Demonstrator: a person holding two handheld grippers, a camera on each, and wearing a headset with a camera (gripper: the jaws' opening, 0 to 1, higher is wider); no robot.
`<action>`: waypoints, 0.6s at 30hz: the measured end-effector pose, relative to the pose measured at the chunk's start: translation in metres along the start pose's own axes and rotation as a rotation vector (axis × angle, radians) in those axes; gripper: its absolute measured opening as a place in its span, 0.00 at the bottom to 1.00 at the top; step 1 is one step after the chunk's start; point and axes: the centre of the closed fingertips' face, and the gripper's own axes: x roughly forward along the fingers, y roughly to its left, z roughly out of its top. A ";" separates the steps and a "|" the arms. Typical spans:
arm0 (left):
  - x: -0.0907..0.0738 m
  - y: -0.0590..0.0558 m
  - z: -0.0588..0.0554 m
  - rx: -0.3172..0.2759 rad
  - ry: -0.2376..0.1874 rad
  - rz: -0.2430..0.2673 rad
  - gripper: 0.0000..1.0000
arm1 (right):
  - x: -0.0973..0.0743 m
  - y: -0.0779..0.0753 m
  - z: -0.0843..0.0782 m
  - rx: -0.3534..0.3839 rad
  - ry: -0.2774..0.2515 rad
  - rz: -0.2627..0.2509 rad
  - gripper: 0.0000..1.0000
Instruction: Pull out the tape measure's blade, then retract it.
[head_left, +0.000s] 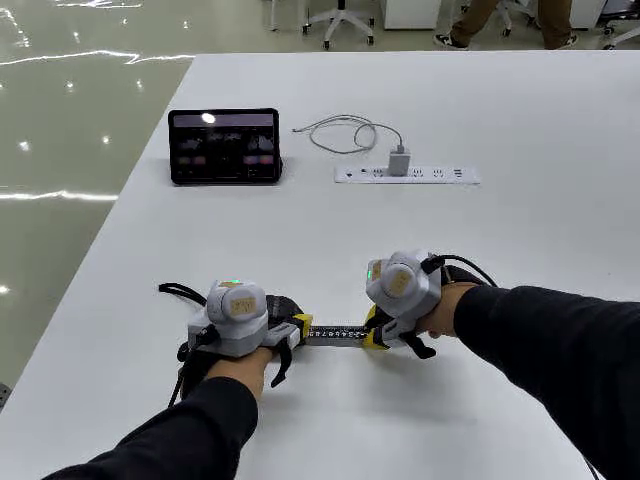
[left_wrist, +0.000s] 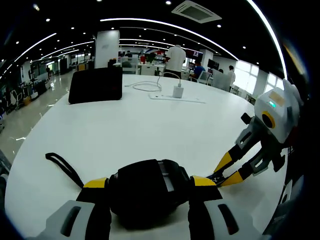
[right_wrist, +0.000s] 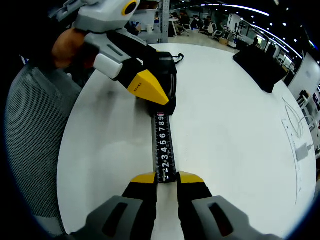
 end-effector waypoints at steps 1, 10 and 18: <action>0.000 0.000 0.000 -0.001 0.003 -0.001 0.58 | 0.000 0.001 0.001 -0.005 -0.003 -0.001 0.10; 0.000 0.001 0.000 -0.002 0.012 -0.006 0.58 | 0.004 0.000 0.005 -0.008 -0.007 0.000 0.10; 0.000 0.000 0.001 -0.002 0.020 -0.027 0.57 | 0.007 -0.002 0.009 0.040 -0.029 -0.027 0.11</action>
